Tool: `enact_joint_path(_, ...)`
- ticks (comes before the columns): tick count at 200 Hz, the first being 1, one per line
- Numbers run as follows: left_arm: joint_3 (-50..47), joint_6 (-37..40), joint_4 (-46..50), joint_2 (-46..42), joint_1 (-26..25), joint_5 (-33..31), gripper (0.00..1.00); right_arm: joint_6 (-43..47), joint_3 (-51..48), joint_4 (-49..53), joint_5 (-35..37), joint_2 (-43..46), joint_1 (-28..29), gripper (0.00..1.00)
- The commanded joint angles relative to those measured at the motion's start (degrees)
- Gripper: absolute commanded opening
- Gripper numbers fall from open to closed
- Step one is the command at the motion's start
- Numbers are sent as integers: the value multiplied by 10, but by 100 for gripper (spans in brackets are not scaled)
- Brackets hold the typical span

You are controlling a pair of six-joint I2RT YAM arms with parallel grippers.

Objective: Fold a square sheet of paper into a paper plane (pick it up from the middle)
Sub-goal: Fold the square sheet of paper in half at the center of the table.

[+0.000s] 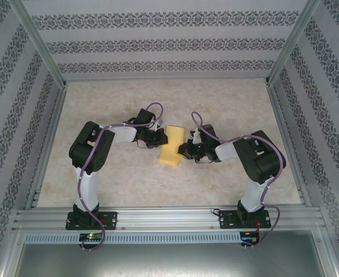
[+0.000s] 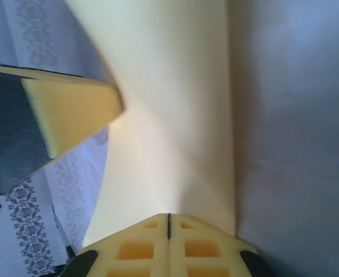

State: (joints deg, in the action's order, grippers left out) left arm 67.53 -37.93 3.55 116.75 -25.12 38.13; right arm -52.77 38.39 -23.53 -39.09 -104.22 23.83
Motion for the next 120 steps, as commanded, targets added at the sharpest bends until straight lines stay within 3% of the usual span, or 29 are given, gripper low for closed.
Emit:
enact_joint_path(1, -13, 9, 38, 24, -7, -34, 0, 21, -17, 8, 6, -21, 2, 0)
enact_joint_path(79, -9, 14, 45, 28, -7, -36, 0, 20, 13, 54, 2, 57, 9, 0)
enact_joint_path(120, -6, 13, 45, 30, -8, -34, 0, -1, 7, 28, 3, 46, 20, 0)
